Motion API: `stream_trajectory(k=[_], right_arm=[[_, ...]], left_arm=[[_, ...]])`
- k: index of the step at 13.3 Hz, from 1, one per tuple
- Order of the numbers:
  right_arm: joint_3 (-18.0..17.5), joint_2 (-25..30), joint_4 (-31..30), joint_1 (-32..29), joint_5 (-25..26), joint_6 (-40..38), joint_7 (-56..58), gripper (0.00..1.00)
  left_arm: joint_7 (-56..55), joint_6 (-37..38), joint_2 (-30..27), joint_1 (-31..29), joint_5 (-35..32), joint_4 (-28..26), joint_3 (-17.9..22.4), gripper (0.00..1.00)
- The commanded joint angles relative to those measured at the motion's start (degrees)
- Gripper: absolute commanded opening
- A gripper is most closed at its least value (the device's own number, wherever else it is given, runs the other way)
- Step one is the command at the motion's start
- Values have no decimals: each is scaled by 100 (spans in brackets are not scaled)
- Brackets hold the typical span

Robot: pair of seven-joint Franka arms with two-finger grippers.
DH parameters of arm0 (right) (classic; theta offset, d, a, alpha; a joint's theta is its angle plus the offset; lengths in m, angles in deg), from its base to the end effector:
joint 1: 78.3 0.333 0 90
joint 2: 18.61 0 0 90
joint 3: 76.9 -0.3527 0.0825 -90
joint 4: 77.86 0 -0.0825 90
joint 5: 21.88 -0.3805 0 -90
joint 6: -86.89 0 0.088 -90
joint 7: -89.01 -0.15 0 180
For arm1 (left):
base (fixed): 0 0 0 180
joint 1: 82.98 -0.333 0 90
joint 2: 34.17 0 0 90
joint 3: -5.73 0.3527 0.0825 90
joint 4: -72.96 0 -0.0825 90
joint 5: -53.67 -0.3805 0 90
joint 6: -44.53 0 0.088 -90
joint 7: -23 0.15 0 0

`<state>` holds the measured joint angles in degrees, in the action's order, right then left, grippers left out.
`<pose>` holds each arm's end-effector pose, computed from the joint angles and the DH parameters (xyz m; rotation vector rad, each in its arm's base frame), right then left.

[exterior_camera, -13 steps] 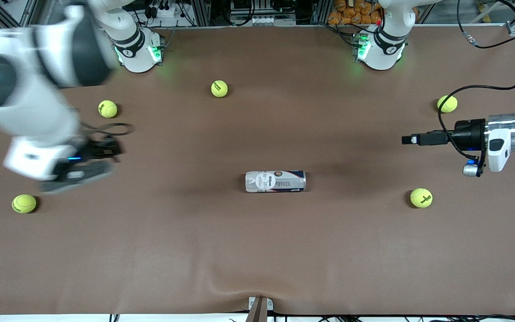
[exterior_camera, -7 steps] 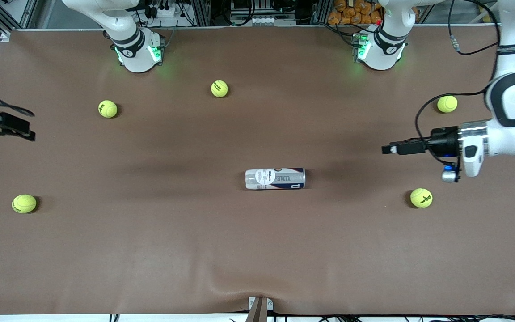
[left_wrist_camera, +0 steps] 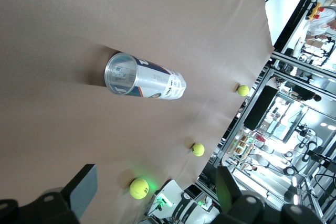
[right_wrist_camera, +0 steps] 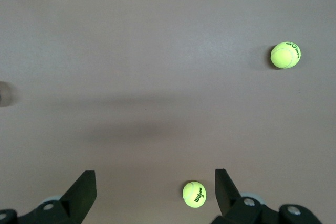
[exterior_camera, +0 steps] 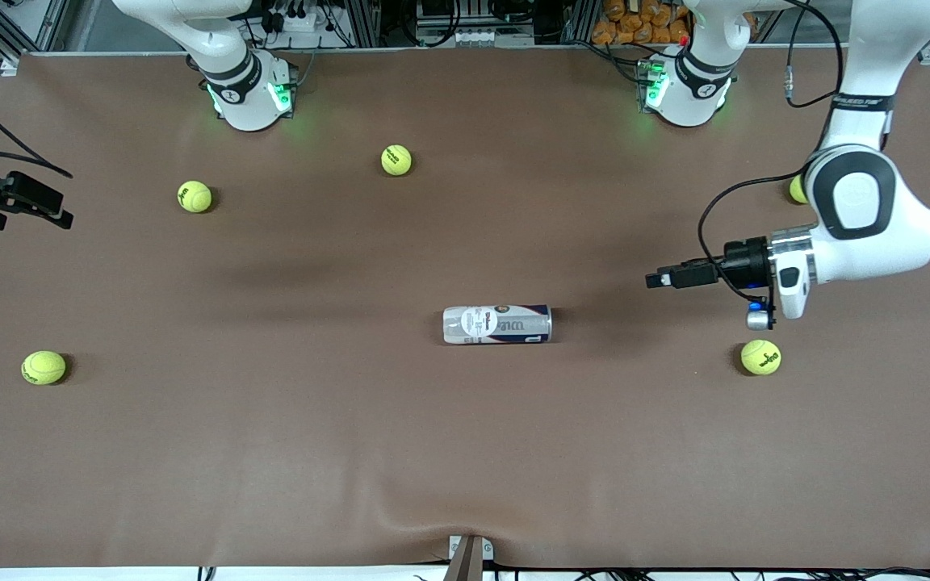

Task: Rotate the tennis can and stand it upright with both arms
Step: 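Move the left gripper to the can's bottom end and grasp it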

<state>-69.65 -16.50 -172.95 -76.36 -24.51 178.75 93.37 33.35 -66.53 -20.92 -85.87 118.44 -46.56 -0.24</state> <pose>0.5371 -0.0443 0.5994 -3.0894 0.0284 0.0240 0.5592 -0.1266 0.3363 2.0814 0.4497 -0.3215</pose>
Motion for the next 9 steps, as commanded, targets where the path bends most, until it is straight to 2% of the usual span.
stream_trajectory(k=[1, 7, 9], right_arm=[[-136, 176, -159, -124, -19, 104, -32, 100], [-128, 70, 526, -142, 122, -211, 46, 100], [-128, 70, 597, -142, 157, -291, 362, 100]], left_arm=[[326, -258, 168, -19, 273, -62, -124, 100], [1758, -680, 985, 306, 1555, -18, -159, 100], [1997, -776, 1249, 560, 1679, 52, -159, 100]])
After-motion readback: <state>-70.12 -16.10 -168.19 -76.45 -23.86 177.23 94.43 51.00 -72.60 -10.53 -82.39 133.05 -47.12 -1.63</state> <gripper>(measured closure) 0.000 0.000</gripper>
